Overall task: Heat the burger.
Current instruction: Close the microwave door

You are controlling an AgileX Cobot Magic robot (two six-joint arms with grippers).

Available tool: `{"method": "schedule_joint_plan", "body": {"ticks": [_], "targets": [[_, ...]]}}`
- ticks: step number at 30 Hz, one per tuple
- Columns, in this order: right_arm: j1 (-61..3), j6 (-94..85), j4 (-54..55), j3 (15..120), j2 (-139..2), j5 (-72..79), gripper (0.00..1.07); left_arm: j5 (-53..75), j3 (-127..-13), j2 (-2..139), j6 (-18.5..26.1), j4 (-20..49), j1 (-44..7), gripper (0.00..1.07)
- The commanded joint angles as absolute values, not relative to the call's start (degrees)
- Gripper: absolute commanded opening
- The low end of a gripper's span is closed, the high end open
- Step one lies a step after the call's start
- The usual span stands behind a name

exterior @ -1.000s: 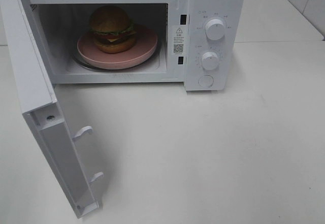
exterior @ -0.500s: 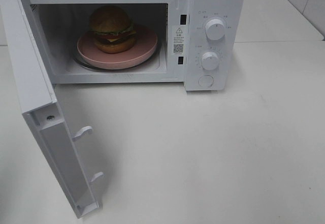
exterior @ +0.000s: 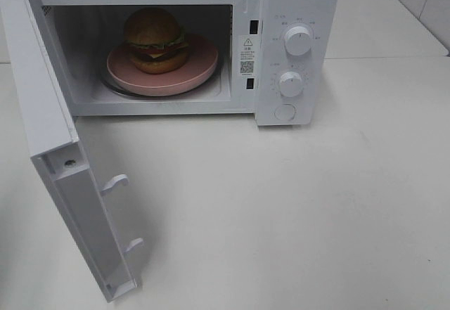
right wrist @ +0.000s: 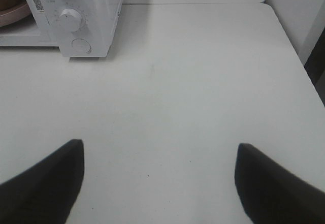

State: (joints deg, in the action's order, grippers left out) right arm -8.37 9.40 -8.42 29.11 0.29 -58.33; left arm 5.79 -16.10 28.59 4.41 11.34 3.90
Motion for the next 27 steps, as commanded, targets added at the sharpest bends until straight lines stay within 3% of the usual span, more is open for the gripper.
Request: {"method": "schedule_joint_plan", "body": {"ticks": [1,11,14,15,17,18,19,21,22,23,27], "targets": [[-7.9,9.9,-8.7,29.0,1.7,-57.8,0.76,-4.6,-13.2,31.3,4.0,12.6,4.0,0.0],[-7.9,9.9,-8.7,29.0,1.7,-57.8,0.76,-16.6,-12.0,46.1,3.6,9.5,4.0,0.0],[-7.9,9.9,-8.7,29.0,1.7,-57.8,0.76,-21.4,-12.0,50.5,1.0,7.2,4.0,0.0],[-7.9,9.9,-8.7,29.0,1.7,-57.8,0.76,-24.4,-12.0,53.7,-1.8,3.8,4.0,0.0],[-7.9,9.9,-8.7,29.0,1.7,-57.8,0.76,-25.4,-12.0,55.1,-3.2,1.8,4.0,0.0],[-7.9,9.9,-8.7,29.0,1.7,-57.8,0.76,-27.1,-12.0,57.6,-7.4,-2.5,4.0,0.0],[-7.9,9.9,-8.7,29.0,1.7,-57.8,0.76,-27.1,-12.0,57.6,-7.4,-2.5,4.0,0.0],[-7.9,9.9,-8.7,29.0,1.7,-57.8,0.76,-29.7,-12.0,60.7,-15.1,-9.8,4.0,0.0],[-7.9,9.9,-8.7,29.0,1.7,-57.8,0.76,-29.7,-12.0,60.7,-15.1,-9.8,4.0,0.0],[-7.9,9.9,-8.7,29.0,1.7,-57.8,0.76,-32.1,-12.0,62.7,-19.5,-15.6,4.0,0.0],[-7.9,9.9,-8.7,29.0,1.7,-57.8,0.76,-37.2,-12.0,65.2,-24.5,-23.3,4.0,0.0]]}}
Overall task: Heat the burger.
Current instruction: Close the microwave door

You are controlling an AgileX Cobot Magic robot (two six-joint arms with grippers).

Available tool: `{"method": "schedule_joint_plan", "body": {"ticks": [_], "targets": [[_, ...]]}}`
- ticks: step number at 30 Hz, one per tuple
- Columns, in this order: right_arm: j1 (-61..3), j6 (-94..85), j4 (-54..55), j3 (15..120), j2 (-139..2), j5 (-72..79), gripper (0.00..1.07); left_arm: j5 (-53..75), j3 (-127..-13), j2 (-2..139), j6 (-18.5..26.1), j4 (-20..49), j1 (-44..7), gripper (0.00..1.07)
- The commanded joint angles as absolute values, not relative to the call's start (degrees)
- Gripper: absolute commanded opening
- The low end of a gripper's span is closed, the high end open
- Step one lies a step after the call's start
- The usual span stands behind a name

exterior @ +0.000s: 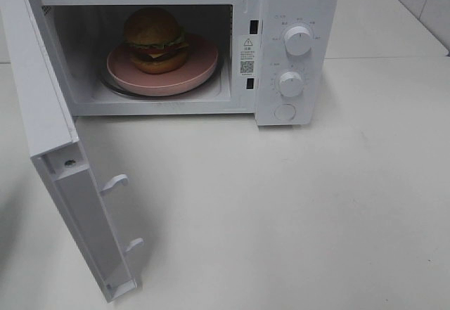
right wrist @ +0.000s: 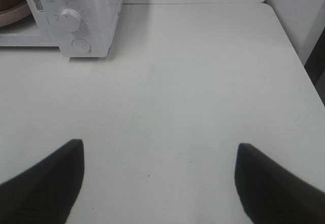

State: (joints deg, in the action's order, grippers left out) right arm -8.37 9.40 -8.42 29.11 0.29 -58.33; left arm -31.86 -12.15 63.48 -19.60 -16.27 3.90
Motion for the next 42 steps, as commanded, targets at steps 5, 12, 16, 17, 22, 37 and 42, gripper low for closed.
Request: {"method": "schedule_joint_plan", "body": {"ticks": [5,12,16,17,22,37,42], "targets": [[-7.9,9.9,-8.7,29.0,1.7,-57.8,0.76,-47.0,-12.0,70.4,-25.9,-32.9,4.0,0.0],[-7.9,9.9,-8.7,29.0,1.7,-57.8,0.76,-52.7,-12.4,74.9,-25.9,-36.2,4.0,0.0],[-7.9,9.9,-8.7,29.0,1.7,-57.7,0.76,-54.9,-12.4,76.5,-25.9,-36.7,4.0,0.0],[-7.9,9.9,-8.7,29.0,1.7,-57.7,0.76,-56.1,-12.4,77.3,-25.9,-36.9,4.0,0.0],[-7.9,9.9,-8.7,29.0,1.7,-57.7,0.76,-57.1,-12.4,78.8,-25.8,-36.8,3.1,0.0],[-8.0,9.9,-8.7,29.0,1.7,-57.7,0.76,-57.3,-13.6,84.8,-17.8,-21.7,-12.8,0.0],[-8.0,9.9,-8.7,29.0,1.7,-57.7,0.76,-56.9,-15.8,87.1,-16.5,-18.0,-17.2,0.0]]}}
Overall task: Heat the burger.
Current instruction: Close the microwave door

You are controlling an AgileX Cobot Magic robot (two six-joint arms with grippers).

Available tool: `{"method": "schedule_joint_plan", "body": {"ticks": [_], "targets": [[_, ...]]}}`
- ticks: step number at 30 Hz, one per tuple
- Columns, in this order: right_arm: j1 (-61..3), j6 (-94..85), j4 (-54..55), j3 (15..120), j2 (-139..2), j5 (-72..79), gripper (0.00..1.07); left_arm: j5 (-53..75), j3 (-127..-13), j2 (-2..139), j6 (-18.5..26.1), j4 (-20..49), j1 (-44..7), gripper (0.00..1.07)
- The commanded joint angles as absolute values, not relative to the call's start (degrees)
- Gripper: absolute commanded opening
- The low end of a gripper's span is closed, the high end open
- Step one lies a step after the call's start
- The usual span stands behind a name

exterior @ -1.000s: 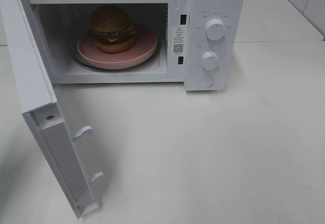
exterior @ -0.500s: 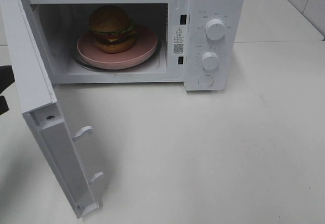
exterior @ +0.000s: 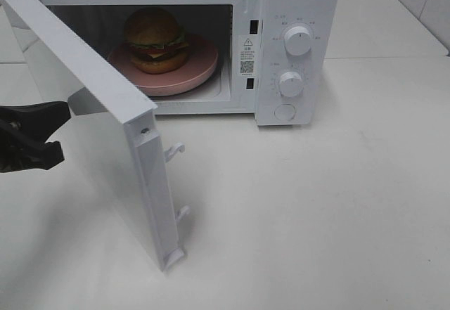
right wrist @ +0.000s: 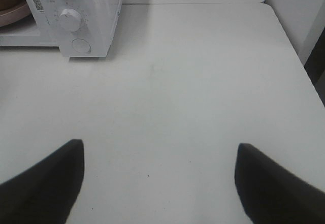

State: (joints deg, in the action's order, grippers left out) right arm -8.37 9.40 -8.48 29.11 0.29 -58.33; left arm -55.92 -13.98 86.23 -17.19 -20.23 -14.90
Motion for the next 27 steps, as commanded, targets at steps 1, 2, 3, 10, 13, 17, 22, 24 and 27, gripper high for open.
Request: {"method": "schedule_joint_plan", "body": {"ticks": [1,2,3,10,13,17,22,24,27], "targets": [[-8.0,9.8,-8.7,29.0,1.7,-57.7,0.76,-56.6,-17.1,87.8,-16.5,-16.9,-18.8,0.0],[-8.0,9.8,-8.7,29.0,1.7,-57.7,0.76,-56.6,-17.1,87.8,-16.5,-16.9,-18.8,0.0],[-8.0,9.8,-8.7,29.0,1.7,-57.7,0.76,-56.4,-17.9,88.1,-16.4,-16.1,-19.7,0.0],[-8.0,9.8,-8.7,29.0,1.7,-57.7,0.76,-52.9,-23.1,90.3,-12.4,-8.5,-25.5,0.0],[-8.0,9.9,-8.7,29.0,1.7,-57.7,0.76,-52.2,-25.4,91.8,-11.8,-5.2,-27.4,0.0],[-8.0,9.9,-8.7,29.0,1.7,-57.7,0.76,-52.1,-29.6,94.7,-11.8,-2.2,-30.3,0.0],[-8.0,9.9,-8.8,29.0,1.7,-57.7,0.76,-51.8,-33.9,97.9,-11.0,-0.3,-32.7,0.0],[-8.0,9.9,-8.8,29.0,1.7,-57.7,0.76,-51.6,-34.8,98.6,-10.5,0.5,-33.1,0.0],[-8.0,9.9,-8.8,29.0,1.7,-57.7,0.76,-49.9,-37.8,100.2,-9.7,2.4,-34.3,0.0]]}}
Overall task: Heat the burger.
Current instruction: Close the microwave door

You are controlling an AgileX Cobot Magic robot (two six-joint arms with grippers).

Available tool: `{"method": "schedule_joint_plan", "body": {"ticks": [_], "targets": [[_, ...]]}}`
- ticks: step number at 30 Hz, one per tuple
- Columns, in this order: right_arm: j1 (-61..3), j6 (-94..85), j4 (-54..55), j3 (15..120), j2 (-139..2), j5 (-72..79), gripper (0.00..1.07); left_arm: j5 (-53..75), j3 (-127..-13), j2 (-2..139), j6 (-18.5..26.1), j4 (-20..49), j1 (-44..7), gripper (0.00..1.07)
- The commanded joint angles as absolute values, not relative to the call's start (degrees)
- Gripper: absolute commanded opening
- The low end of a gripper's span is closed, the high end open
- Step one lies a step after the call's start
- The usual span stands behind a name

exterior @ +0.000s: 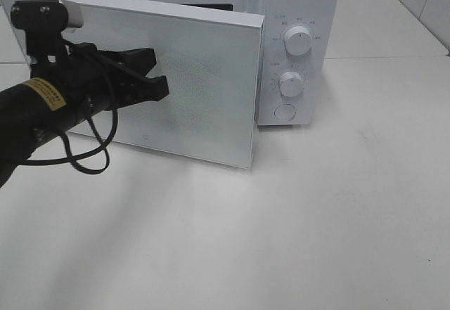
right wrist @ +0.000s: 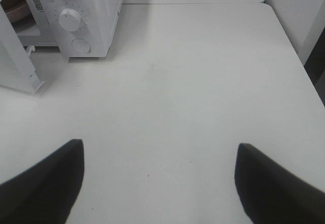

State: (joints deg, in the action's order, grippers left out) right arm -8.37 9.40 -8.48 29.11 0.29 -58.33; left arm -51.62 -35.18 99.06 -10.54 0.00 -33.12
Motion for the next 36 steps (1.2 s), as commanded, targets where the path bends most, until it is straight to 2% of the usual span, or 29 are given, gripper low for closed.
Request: {"method": "schedule_joint_plan", "body": {"ticks": [1,9,26,31,36], "targets": [[-8.0,9.9,-8.8,29.0,1.7,-57.7,0.76,-48.8,-39.8,101.4,-8.5,3.7,-35.1,0.0],[-8.0,9.9,-8.8,29.0,1.7,-57.7,0.76,-44.6,-47.8,105.9,-6.5,6.6,-37.1,0.0],[-8.0,9.9,-8.8,29.0,1.7,-57.7,0.76,-40.9,-62.3,114.0,-5.3,8.5,-37.4,0.0],[-8.0,9.9,-8.8,29.0,1.7,-57.7,0.76,-38.7,-67.1,116.5,-2.7,10.1,-37.4,0.0],[-8.0,9.9,-8.8,29.0,1.7,-57.7,0.76,-38.5,-68.4,117.6,-2.5,11.5,-37.4,0.0]]}}
